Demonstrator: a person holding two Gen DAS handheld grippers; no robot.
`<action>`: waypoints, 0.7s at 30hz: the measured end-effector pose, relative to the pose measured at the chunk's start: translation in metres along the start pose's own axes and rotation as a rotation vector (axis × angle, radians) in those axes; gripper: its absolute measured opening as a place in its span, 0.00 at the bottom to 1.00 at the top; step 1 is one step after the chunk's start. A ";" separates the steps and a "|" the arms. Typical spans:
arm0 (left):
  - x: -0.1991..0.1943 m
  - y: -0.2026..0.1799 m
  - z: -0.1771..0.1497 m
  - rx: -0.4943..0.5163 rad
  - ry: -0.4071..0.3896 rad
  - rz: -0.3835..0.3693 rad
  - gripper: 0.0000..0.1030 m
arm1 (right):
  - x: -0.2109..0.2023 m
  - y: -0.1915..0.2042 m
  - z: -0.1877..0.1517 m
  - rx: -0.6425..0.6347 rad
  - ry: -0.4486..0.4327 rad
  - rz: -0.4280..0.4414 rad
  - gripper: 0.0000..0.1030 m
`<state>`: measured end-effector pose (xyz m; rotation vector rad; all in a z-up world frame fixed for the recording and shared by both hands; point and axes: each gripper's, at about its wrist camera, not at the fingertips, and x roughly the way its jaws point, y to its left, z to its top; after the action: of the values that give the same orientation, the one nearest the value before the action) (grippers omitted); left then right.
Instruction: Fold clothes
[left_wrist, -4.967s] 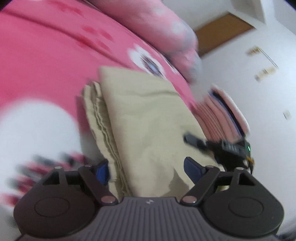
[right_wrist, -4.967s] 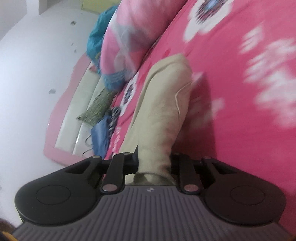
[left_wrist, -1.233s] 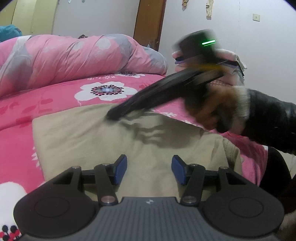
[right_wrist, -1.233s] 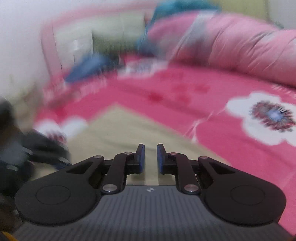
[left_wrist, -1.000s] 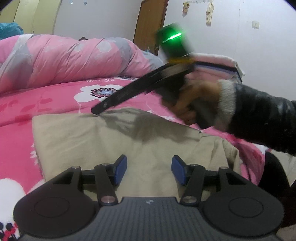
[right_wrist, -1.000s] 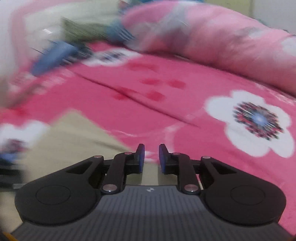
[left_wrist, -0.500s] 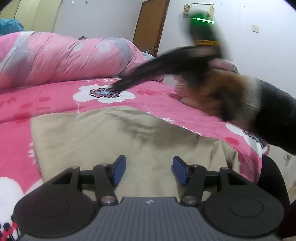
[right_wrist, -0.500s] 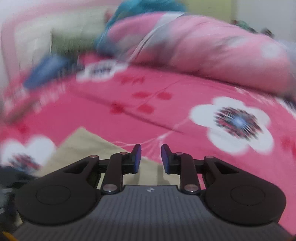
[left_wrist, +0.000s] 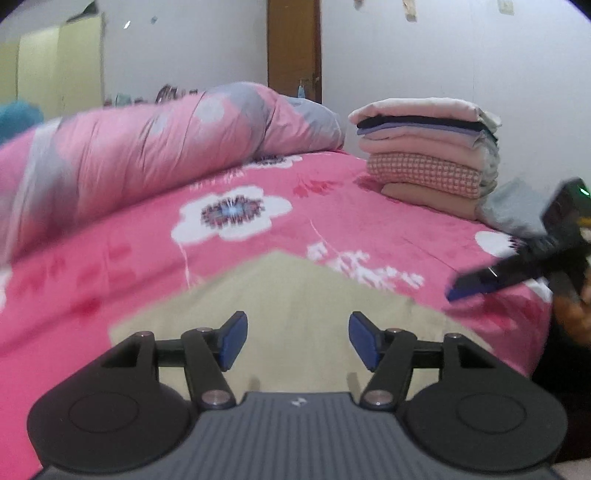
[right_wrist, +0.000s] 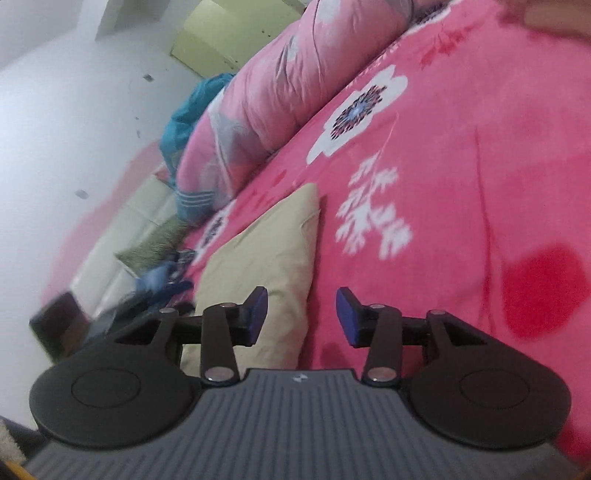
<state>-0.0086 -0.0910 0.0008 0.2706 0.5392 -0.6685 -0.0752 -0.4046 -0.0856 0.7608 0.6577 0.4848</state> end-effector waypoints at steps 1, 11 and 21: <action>0.010 -0.002 0.009 0.014 0.008 0.003 0.62 | -0.001 -0.002 -0.004 0.013 0.003 0.016 0.39; 0.105 -0.001 0.011 0.011 0.160 0.018 0.68 | 0.043 -0.005 0.017 0.095 0.127 0.058 0.39; 0.109 0.019 0.000 -0.053 0.128 -0.070 0.70 | 0.033 0.011 -0.014 0.033 0.350 0.058 0.06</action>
<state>0.0752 -0.1322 -0.0583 0.2471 0.6905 -0.7064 -0.0640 -0.3704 -0.0967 0.7345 0.9728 0.6700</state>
